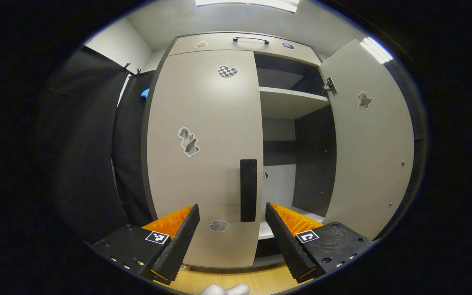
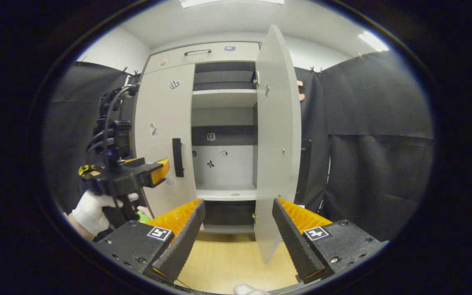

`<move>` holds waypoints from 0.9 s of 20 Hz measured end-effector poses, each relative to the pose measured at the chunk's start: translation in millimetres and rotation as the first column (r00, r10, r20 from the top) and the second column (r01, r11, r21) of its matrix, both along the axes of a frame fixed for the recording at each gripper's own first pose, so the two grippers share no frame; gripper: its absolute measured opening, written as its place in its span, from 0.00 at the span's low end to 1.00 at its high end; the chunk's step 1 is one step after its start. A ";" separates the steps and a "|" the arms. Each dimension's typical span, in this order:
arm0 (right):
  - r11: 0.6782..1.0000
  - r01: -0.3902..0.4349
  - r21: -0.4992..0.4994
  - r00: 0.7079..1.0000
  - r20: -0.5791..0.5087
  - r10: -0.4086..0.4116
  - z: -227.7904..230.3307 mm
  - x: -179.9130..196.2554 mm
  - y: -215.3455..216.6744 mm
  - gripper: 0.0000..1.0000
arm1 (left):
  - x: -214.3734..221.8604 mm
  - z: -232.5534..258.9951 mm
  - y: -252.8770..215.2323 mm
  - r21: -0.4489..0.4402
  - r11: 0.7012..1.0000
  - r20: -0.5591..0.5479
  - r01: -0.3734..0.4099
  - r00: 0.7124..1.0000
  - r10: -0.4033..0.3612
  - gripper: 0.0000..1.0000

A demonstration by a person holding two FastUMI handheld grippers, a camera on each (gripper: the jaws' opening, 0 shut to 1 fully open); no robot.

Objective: Open the right door of the double-door shoe cabinet with the right hand, and open the left door with the left hand.

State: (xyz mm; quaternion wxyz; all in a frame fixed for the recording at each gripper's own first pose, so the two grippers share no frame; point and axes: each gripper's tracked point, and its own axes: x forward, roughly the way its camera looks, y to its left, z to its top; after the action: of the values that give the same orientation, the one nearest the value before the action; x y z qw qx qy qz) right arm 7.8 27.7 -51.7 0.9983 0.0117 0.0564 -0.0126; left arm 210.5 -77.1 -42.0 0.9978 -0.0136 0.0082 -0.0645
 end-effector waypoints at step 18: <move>0.999 0.030 -0.016 0.998 -0.058 -0.031 -19.8 -5.3 -4.8 1.00 | 91.8 -24.8 -23.5 0.005 0.998 -0.045 -0.063 0.997 0.063 0.80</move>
State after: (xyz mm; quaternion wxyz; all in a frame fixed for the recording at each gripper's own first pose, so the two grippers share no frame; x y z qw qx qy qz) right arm 2.4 22.9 -71.5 0.9959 0.0048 0.0853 -0.0287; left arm 302.4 -100.7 -66.8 0.9989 -0.0135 0.0302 -0.0324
